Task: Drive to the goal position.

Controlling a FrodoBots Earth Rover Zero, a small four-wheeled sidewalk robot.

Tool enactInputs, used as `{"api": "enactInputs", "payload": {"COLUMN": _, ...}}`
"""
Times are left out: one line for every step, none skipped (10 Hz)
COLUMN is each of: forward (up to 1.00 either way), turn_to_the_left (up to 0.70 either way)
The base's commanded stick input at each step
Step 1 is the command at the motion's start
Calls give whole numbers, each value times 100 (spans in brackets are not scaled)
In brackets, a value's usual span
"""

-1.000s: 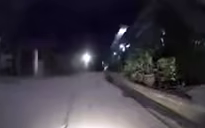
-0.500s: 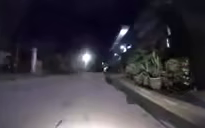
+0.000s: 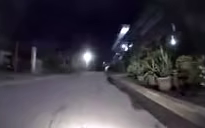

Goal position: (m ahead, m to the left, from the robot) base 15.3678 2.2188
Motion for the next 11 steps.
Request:
{"api": "enactInputs", "payload": {"forward": 70, "turn_to_the_left": 0}}
{"api": "enactInputs", "payload": {"forward": 70, "turn_to_the_left": 0}}
{"api": "enactInputs", "payload": {"forward": 70, "turn_to_the_left": 0}}
{"api": "enactInputs", "payload": {"forward": 70, "turn_to_the_left": 0}}
{"api": "enactInputs", "payload": {"forward": 70, "turn_to_the_left": 0}}
{"api": "enactInputs", "payload": {"forward": 70, "turn_to_the_left": 0}}
{"api": "enactInputs", "payload": {"forward": 70, "turn_to_the_left": 0}}
{"api": "enactInputs", "payload": {"forward": 70, "turn_to_the_left": 0}}
{"api": "enactInputs", "payload": {"forward": 70, "turn_to_the_left": 0}}
{"api": "enactInputs", "payload": {"forward": 70, "turn_to_the_left": 0}}
{"api": "enactInputs", "payload": {"forward": 70, "turn_to_the_left": 0}}
